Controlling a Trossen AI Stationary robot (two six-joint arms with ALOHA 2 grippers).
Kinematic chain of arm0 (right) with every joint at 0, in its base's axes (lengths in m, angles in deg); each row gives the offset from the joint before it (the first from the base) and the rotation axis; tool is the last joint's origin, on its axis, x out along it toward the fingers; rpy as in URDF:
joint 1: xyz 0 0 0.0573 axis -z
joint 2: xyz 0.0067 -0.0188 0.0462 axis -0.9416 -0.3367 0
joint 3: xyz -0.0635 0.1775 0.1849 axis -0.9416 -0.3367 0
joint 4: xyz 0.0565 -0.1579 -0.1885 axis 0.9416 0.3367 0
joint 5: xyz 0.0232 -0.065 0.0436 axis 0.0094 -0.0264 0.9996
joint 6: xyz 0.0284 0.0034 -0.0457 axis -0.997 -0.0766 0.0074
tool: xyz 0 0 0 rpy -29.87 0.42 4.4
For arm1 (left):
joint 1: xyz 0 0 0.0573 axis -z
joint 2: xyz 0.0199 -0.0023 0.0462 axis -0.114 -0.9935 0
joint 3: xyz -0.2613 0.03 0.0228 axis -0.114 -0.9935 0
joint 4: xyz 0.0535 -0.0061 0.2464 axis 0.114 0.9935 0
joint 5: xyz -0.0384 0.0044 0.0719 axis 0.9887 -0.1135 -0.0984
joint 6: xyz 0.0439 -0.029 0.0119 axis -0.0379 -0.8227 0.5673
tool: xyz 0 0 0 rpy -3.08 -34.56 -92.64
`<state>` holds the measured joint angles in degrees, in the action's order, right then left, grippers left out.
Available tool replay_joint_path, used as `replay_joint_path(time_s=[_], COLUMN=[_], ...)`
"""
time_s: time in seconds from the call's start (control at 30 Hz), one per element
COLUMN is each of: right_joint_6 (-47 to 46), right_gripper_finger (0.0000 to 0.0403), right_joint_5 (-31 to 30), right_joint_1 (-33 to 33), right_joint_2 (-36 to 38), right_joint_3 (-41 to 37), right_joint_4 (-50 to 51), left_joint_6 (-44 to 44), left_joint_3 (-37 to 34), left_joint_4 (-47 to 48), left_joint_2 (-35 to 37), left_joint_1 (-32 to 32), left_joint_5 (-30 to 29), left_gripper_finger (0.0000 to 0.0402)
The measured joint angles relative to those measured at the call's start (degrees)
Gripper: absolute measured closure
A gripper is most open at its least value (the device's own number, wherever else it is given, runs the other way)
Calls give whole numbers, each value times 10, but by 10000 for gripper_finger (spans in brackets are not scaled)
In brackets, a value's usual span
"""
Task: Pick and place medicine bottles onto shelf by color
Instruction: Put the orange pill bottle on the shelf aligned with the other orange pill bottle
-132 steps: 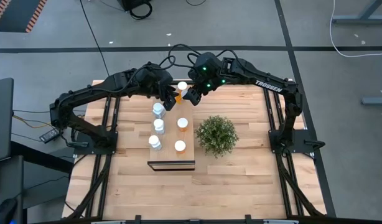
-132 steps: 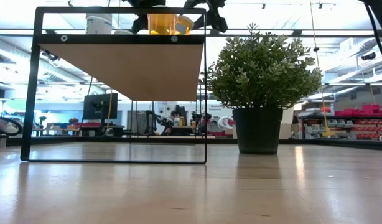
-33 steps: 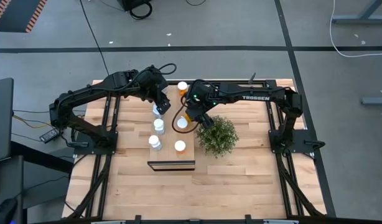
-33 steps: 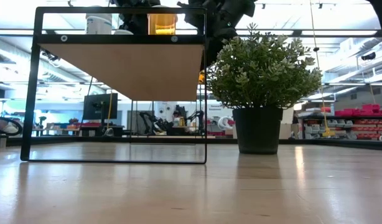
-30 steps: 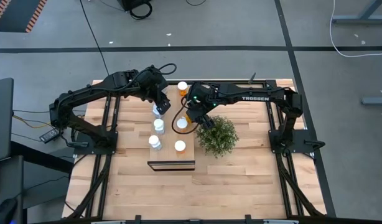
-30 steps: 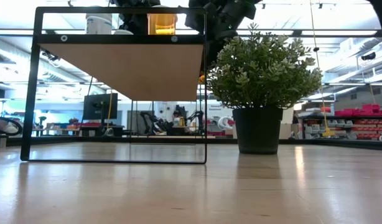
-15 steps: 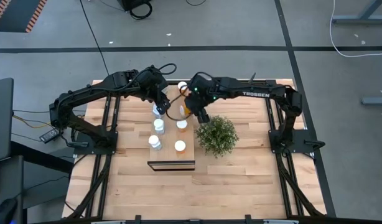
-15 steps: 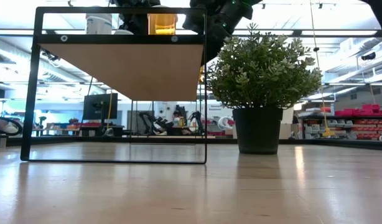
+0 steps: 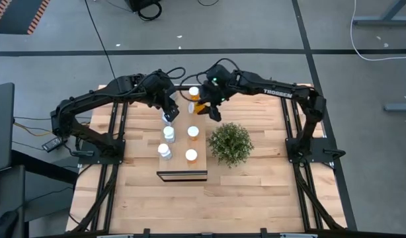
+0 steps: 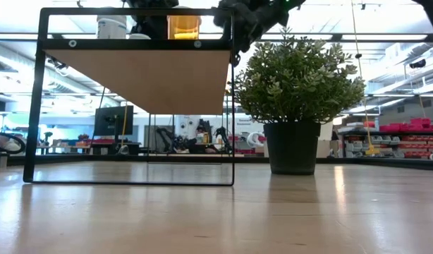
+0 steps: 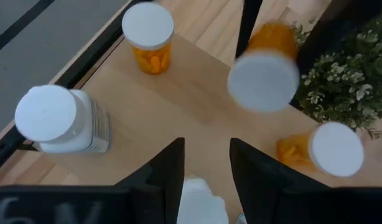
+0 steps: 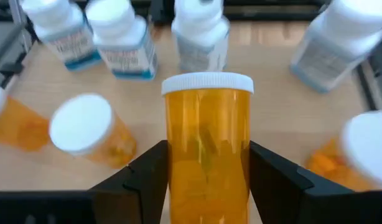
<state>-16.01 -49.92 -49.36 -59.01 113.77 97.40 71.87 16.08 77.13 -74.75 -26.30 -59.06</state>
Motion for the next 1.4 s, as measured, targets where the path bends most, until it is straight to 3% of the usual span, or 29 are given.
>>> replay_joint_path(time_s=[0.27, 0.4, 0.6, 0.8, 0.97, 1.1, 1.4], right_joint_6=[-25, -76, -188, -245, -279, -268, -275], right_gripper_finger=[201, 201, 201, 201, 201, 201, 201], right_joint_5=[11, 23, 13, -102, -198, -246, -256], right_joint_1=[26, 35, 42, 19, -24, -49, -68], right_joint_2=[52, 80, 160, 227, 212, 184, 103], right_joint_3=[0, -40, -207, -378, -460, -469, -469], right_joint_4=[-24, -90, -297, -533, -671, -703, -766], left_joint_6=[1, 0, -3, -1, -1, -1, -1], left_joint_3=[0, 0, 0, 0, 0, 0, 0], left_joint_4=[2, 2, 5, 5, 2, 2, 0], left_joint_2=[24, 30, 34, 34, 34, 34, 34], left_joint_1=[-4, -7, -7, -8, -8, -7, -8], left_joint_5=[-31, -37, -39, -39, -39, -39, -39], left_gripper_finger=[264, 266, 260, 258, 261, 257, 256])
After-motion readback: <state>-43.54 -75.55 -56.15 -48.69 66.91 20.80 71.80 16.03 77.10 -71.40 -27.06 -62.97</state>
